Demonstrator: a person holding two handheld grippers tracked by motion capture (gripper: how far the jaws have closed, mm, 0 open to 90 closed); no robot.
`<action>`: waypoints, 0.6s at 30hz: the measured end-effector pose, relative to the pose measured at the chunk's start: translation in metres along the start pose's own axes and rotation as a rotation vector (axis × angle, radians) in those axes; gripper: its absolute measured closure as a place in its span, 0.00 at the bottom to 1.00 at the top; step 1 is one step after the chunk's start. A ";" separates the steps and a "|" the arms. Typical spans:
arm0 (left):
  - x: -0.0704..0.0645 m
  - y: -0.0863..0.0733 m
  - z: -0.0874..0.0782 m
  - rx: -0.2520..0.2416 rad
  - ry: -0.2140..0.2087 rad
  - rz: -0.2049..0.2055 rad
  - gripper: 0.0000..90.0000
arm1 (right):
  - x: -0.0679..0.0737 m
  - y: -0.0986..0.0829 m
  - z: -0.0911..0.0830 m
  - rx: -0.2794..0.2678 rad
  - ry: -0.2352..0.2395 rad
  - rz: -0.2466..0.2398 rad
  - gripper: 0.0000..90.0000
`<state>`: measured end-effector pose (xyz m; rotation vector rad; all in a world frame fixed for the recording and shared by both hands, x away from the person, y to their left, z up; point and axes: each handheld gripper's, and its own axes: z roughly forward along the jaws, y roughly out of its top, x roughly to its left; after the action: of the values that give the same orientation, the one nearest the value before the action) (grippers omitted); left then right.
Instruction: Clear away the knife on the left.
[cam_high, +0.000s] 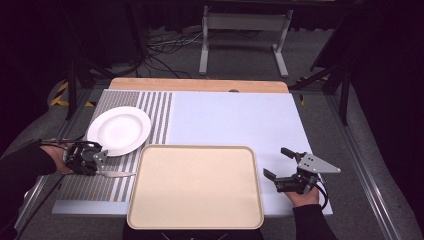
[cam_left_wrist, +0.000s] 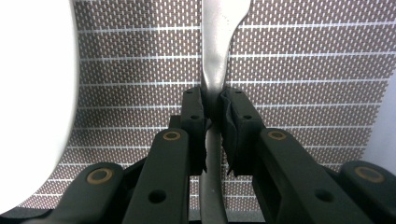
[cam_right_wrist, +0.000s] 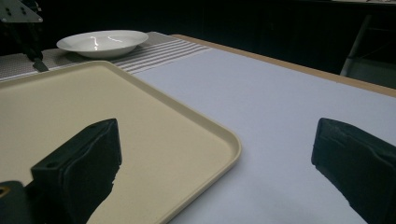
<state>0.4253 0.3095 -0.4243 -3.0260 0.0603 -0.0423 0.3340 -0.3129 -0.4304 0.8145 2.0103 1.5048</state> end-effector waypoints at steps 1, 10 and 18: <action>0.000 0.000 0.000 0.005 0.002 -0.004 0.89 | 0.000 0.000 0.000 -0.001 0.000 -0.002 0.03; -0.001 -0.004 -0.005 0.004 0.004 -0.032 0.89 | 0.000 0.001 -0.001 -0.006 -0.003 0.000 0.03; -0.002 -0.009 -0.028 -0.022 0.040 -0.051 0.89 | 0.000 0.001 0.000 -0.006 0.000 0.000 0.03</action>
<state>0.4232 0.3151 -0.3957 -3.0488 -0.0133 -0.1067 0.3346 -0.3128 -0.4295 0.8117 2.0052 1.5096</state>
